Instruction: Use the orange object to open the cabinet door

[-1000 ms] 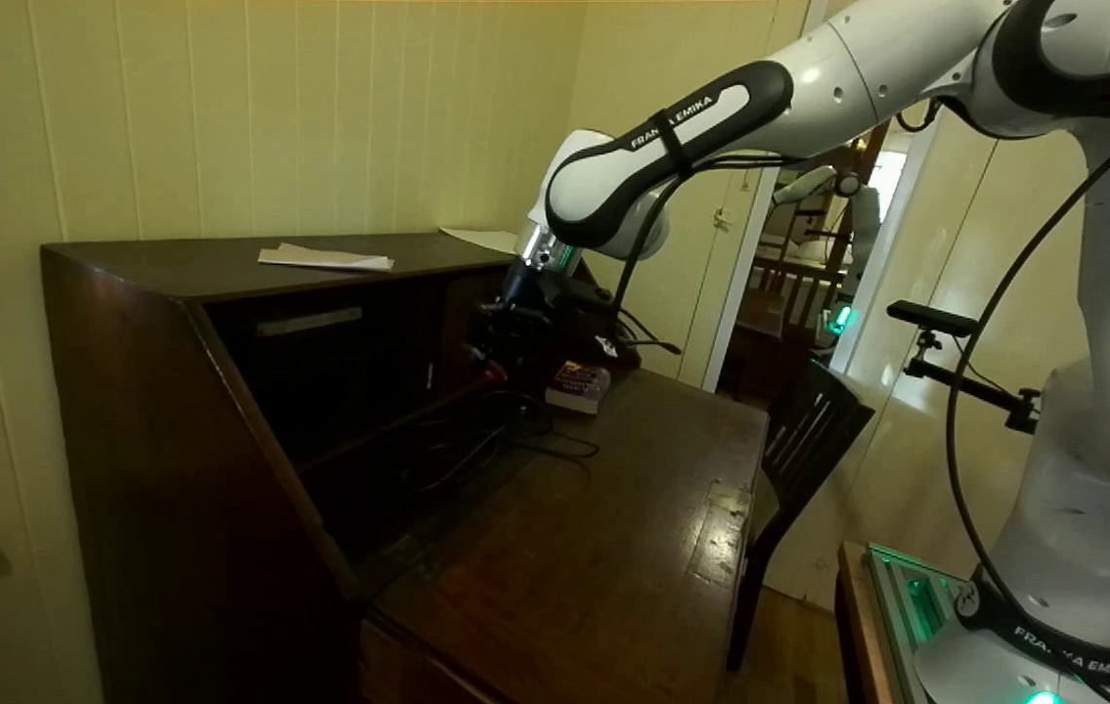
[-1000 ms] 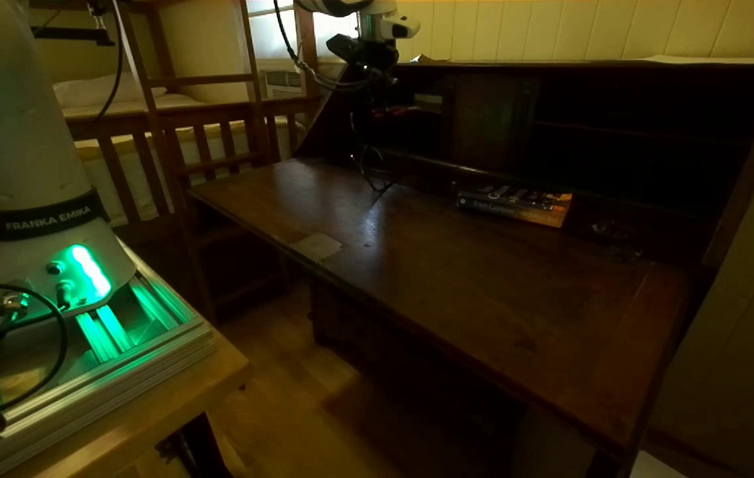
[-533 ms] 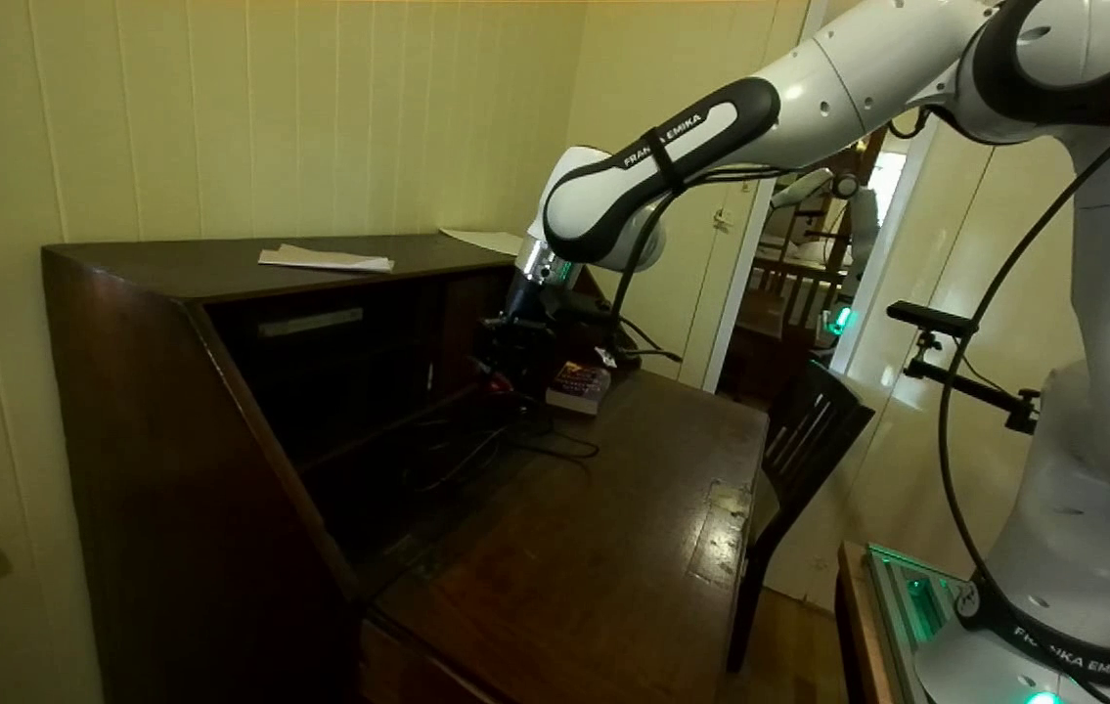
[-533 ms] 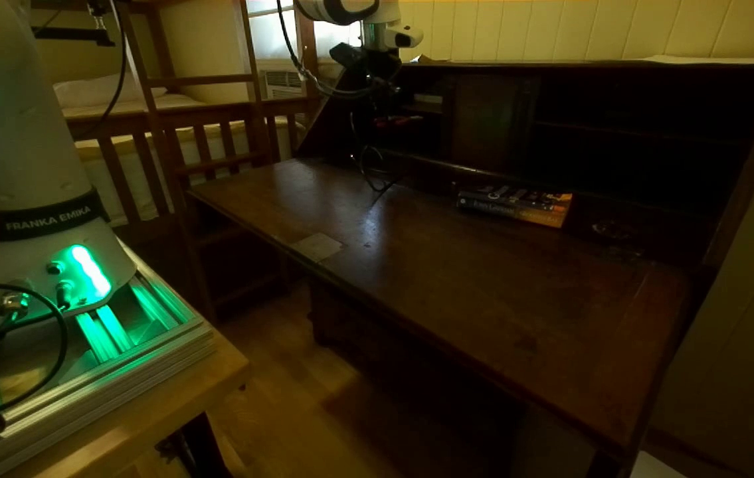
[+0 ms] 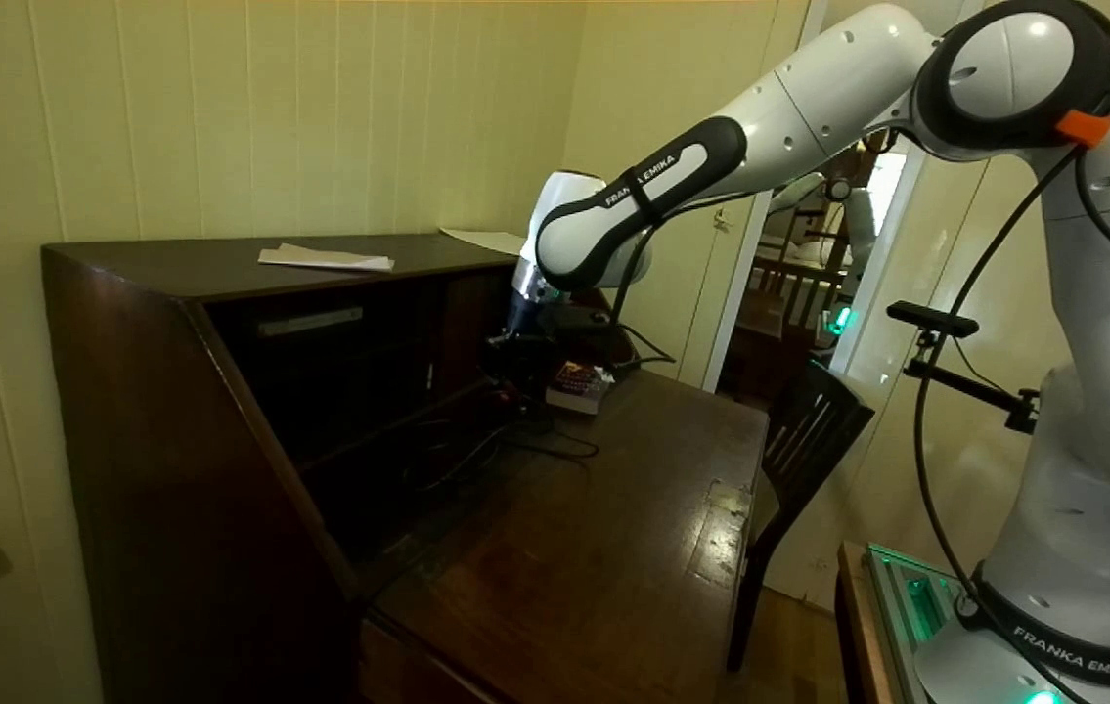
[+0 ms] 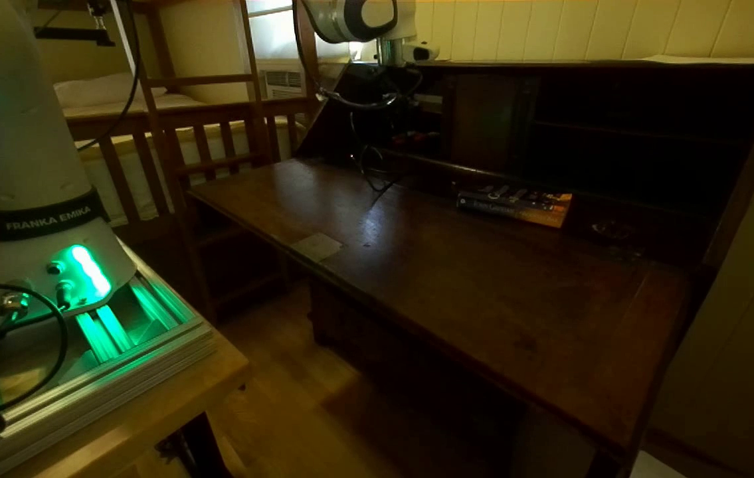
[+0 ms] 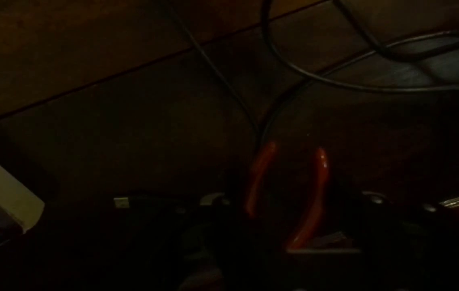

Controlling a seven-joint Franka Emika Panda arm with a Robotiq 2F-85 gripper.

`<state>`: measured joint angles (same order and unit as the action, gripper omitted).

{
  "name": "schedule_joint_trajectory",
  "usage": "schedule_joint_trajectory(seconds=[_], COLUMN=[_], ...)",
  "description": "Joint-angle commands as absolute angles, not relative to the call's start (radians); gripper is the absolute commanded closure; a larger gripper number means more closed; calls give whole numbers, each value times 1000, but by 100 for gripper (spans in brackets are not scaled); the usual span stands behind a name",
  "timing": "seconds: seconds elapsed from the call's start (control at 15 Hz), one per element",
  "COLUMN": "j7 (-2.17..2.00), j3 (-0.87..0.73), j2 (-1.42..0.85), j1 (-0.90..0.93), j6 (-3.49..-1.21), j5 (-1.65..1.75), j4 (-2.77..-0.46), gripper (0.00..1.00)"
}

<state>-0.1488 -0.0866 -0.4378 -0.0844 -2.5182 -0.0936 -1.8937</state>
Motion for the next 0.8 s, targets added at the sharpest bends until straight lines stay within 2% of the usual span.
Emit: schedule_joint_trajectory(seconds=[0.0,0.73], j7=[-168,-152], j3=[-107,-106], j2=[-492,-588], j1=[-63,-55], j6=[-2495,-2497], j5=[-42,-30], j4=[-1795,-1651], gripper=[71,71])
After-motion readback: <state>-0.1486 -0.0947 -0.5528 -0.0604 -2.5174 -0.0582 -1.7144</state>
